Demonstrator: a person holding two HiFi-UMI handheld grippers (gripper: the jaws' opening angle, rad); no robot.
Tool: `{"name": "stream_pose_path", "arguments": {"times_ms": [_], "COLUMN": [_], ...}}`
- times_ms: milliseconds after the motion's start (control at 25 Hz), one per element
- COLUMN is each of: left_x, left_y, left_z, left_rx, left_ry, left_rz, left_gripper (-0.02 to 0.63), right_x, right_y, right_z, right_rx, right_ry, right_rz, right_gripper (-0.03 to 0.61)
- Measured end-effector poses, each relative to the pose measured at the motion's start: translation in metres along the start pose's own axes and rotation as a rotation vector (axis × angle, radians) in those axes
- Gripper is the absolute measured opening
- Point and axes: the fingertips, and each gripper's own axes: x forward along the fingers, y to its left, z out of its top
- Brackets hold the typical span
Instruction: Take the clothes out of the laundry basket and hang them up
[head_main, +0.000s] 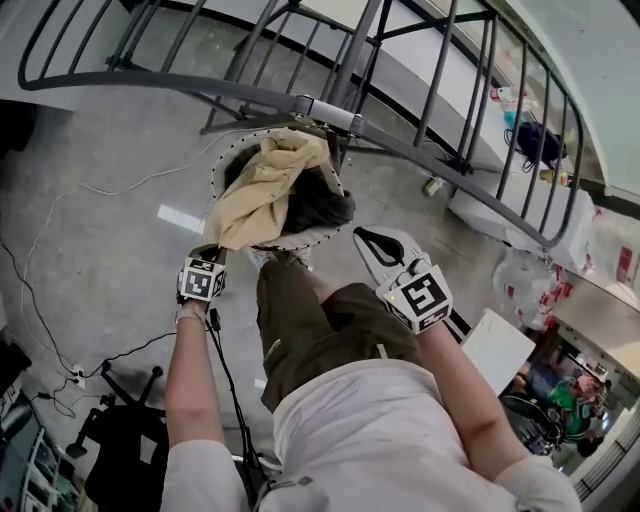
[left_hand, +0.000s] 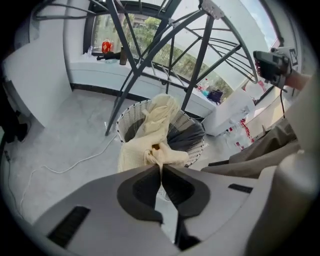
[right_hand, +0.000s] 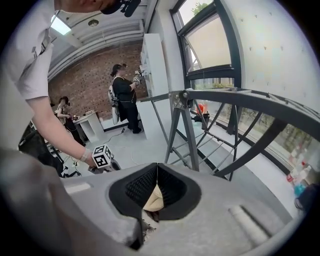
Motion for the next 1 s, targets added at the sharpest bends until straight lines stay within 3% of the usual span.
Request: {"name": "stream_pose_path", "arguments": {"times_ms": [280, 560, 1000], "left_x": [-0.096, -0.207, -0.384], "left_y": [-0.020, -0.040, -0.074], "left_z": [0.050, 0.101, 0.180], "left_rx": [0.108, 0.183, 0.298], "left_ry": [-0.147, -0.340, -0.634], "left_rz": [0.084, 0.229, 0.429], "left_gripper": [0.008, 0.009, 0.008], "right_x": [-0.010, -0.009, -0.002], "right_y": [0.012, 0.030, 0.079], "right_z": [0.036, 0.076, 0.132], "right_rx": [-0.030, -0.064, -0.223], "right_ry": [-0.068, -0.144, -0.233], "right_rz": [0.019, 0.058, 0.164], "right_gripper": [0.008, 0.008, 0.044]}}
